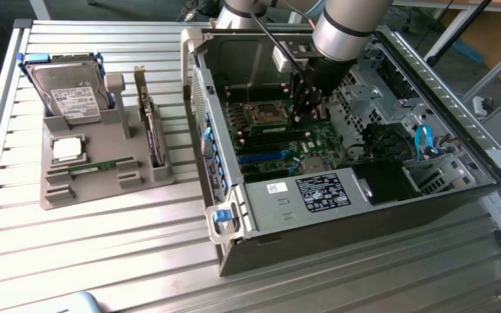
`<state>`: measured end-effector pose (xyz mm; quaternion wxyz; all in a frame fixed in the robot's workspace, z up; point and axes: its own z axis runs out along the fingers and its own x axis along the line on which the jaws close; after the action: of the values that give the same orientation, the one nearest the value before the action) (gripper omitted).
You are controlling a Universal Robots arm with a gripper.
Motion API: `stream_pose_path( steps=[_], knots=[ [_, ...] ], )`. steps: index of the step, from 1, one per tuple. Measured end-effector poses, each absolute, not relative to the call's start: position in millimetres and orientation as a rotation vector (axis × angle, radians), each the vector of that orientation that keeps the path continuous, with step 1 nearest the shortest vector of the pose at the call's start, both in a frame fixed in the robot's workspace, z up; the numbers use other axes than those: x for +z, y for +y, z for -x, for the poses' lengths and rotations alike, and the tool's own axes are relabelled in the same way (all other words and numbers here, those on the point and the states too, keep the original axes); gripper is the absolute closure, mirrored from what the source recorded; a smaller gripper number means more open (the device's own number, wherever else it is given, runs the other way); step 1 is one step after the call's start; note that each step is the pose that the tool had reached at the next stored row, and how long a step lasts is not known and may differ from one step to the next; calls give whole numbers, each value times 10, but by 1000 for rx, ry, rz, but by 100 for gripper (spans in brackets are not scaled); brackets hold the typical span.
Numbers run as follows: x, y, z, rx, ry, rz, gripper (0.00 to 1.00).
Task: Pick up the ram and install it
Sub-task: 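Insert the ram into the slot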
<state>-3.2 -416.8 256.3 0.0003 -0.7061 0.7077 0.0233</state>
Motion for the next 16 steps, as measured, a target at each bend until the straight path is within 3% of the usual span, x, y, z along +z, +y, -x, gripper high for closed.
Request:
stream_pose_path(
  steps=[16],
  knots=[
    [2532,-4153,40,73,2224,2217,88]
  ],
)
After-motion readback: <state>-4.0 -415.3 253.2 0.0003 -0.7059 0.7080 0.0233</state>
